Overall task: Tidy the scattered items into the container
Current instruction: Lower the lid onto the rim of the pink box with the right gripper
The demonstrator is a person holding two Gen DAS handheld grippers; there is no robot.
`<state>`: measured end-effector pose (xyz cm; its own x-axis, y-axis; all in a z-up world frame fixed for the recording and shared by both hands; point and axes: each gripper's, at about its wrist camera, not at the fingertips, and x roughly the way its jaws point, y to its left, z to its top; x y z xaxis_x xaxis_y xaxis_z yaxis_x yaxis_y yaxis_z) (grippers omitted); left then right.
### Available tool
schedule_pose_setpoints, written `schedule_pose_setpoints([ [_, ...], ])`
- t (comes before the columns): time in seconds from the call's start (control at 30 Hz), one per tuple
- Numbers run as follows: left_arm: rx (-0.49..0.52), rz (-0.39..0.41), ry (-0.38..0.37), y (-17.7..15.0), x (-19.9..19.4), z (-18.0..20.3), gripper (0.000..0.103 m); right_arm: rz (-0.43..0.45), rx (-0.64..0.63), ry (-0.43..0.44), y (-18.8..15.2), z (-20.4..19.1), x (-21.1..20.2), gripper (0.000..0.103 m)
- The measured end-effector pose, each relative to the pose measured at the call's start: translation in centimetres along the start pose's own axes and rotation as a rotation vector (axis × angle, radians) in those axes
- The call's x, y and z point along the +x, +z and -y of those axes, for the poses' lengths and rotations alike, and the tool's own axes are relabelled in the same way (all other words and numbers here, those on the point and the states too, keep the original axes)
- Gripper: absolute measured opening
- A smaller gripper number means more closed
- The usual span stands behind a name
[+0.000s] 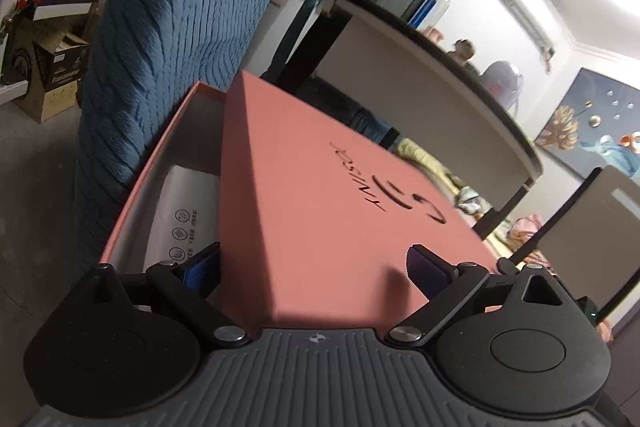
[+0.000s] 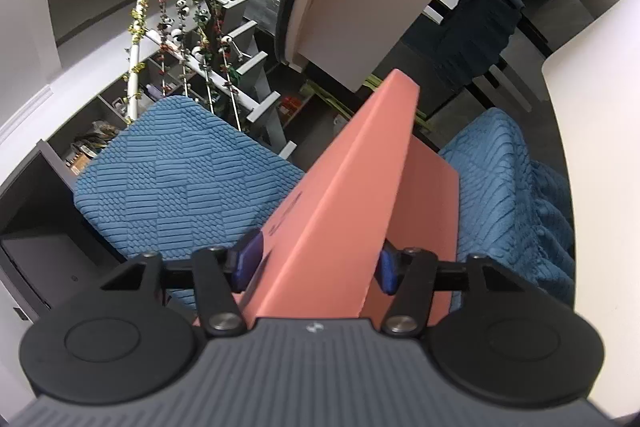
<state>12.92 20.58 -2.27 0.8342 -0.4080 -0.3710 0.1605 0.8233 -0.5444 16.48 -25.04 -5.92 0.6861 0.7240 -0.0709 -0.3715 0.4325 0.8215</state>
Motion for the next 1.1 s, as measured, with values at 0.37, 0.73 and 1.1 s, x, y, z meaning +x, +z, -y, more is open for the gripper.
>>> schedule_pose_setpoints([
  [0.37,0.008,0.164,0.125,0.5,-4.4,0.2,0.100,0.025,-0.051,-0.058,-0.1,-0.3,1.2,0.080],
  [0.73,0.288,0.168,0.445,0.3,0.4,6.8,0.100,0.072,-0.141,-0.114,0.8,0.0,3.0,0.085],
  [1.1,0.342,0.155,0.487,-0.4,1.5,8.0,0.100,0.116,-0.223,-0.148,2.4,0.2,6.0,0.063],
])
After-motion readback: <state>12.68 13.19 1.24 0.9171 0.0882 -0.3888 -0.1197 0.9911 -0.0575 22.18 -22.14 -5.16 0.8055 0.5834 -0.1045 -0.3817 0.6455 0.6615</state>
